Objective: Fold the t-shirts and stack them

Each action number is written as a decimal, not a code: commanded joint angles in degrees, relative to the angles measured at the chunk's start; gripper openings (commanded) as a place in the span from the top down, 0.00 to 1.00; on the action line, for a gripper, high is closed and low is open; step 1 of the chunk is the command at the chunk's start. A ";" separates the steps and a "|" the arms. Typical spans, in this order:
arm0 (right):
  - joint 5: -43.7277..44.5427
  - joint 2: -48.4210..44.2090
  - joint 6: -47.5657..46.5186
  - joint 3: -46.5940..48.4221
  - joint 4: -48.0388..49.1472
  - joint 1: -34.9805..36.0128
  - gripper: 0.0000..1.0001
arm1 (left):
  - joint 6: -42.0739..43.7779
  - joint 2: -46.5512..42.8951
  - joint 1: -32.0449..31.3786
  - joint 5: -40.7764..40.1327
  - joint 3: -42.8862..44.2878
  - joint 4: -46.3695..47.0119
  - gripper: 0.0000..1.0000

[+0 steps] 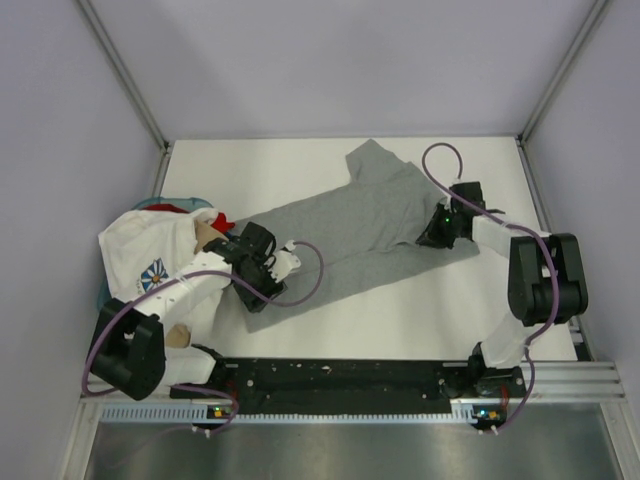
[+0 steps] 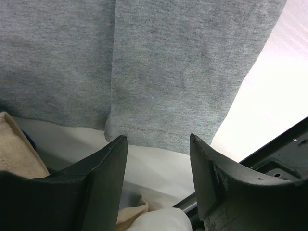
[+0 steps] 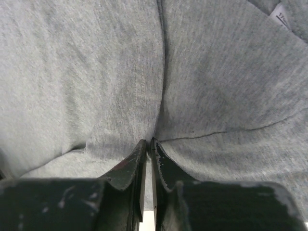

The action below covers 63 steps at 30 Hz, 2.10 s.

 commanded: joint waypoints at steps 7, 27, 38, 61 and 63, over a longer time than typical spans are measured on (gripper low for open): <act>-3.21 -1.81 -0.17 1.30 2.92 0.78 1.00 | 0.73 -1.88 -0.06 1.12 0.45 0.41 0.41; -3.39 17.52 -0.70 25.56 4.77 9.66 1.00 | 0.91 -2.93 0.02 -1.08 -1.22 1.55 0.41; -4.62 22.98 -4.03 31.45 4.15 12.56 0.85 | 1.00 -2.23 0.11 -1.08 -1.22 1.38 0.41; 8.81 -13.49 -5.98 -3.33 3.01 -4.57 1.00 | -1.63 21.21 -11.83 8.59 32.77 11.20 0.71; 12.32 -14.64 -4.93 -6.41 2.92 -6.14 1.00 | -2.69 26.48 -14.20 7.71 37.43 13.59 0.70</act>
